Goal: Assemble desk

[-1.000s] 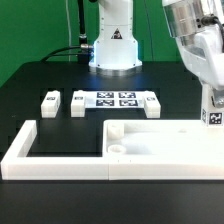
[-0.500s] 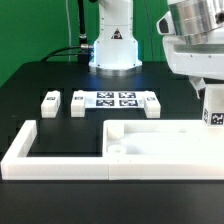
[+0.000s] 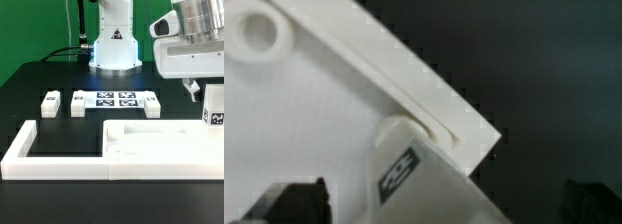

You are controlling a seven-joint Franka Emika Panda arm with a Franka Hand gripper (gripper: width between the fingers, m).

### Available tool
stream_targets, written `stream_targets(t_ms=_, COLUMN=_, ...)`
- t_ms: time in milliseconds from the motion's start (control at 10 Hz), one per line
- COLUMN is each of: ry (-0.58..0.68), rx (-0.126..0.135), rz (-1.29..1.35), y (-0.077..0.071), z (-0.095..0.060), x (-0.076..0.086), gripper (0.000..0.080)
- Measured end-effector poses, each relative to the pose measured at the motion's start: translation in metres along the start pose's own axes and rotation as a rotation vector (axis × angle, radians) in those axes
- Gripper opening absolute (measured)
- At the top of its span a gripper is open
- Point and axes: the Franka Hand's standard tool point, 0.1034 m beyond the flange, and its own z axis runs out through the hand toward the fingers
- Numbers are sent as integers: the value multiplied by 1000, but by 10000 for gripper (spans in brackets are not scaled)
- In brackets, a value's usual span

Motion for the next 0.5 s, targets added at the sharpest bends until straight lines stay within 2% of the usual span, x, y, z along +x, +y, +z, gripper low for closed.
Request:
stream_targets(t_ms=100, ry=23, rx=-43, rz=-170, y=2, z=0, x=3, gripper=649)
stream_targets(t_ms=200, ry=33, rx=-66, rz=-294, y=-1, z=2, x=4, gripper=649)
stream_targets(t_ms=300, ry=34, rx=-78, rz=-421, y=-3, z=4, x=3, gripper=649)
stream_targets(t_ms=500, ry=32, rx=-72, rz=-396, y=-4, z=4, x=3, gripper=626)
